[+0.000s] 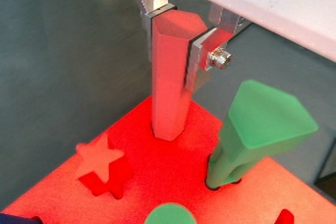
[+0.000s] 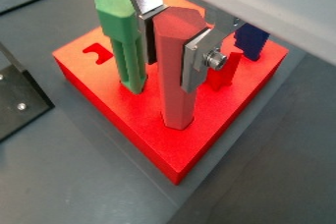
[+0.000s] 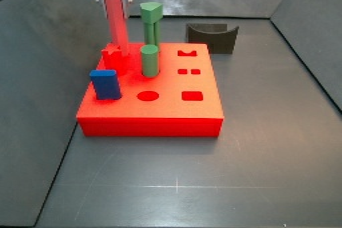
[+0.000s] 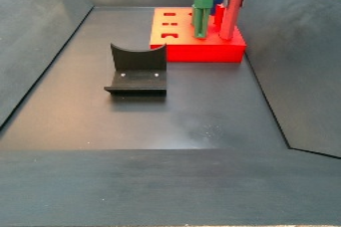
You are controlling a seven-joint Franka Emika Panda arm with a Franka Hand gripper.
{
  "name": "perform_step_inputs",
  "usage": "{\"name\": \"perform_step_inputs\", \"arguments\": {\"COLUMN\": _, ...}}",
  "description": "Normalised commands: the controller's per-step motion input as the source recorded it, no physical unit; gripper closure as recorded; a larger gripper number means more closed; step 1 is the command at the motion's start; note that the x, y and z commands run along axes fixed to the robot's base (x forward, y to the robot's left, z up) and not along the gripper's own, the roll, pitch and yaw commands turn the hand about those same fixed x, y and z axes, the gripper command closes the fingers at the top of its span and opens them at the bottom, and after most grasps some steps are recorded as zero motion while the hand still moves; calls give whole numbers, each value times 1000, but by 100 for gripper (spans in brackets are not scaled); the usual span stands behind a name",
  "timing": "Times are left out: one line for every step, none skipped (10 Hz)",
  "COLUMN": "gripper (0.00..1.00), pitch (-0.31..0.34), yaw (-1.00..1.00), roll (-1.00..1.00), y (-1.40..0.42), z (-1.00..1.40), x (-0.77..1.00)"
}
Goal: Pick up the hexagon object. Move up. Move to above the board. Insert the hexagon object.
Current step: Insert the hexagon object.
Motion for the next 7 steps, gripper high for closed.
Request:
{"name": "perform_step_inputs", "arguments": {"gripper": 100, "pitch": 0, "yaw": 134, "roll": 99, "y": -209, "z": -314, "x": 26}}
{"name": "perform_step_inputs", "arguments": {"gripper": 100, "pitch": -7, "yaw": 146, "roll": 80, "y": -206, "z": -349, "x": 14}}
{"name": "perform_step_inputs", "arguments": {"gripper": 100, "pitch": -31, "yaw": 191, "roll": 94, "y": -251, "z": -391, "x": 0}}
{"name": "perform_step_inputs", "arguments": {"gripper": 100, "pitch": -84, "yaw": 126, "roll": 11, "y": -269, "z": -306, "x": 0}}
{"name": "perform_step_inputs", "arguments": {"gripper": 100, "pitch": -96, "yaw": -54, "roll": -14, "y": 0, "z": -140, "x": -54}}
{"name": "perform_step_inputs", "arguments": {"gripper": 100, "pitch": 0, "yaw": 137, "roll": 56, "y": 40, "z": 0, "x": 54}}
{"name": "perform_step_inputs", "arguments": {"gripper": 100, "pitch": 0, "yaw": 0, "roll": 0, "y": 0, "z": 0, "x": 0}}
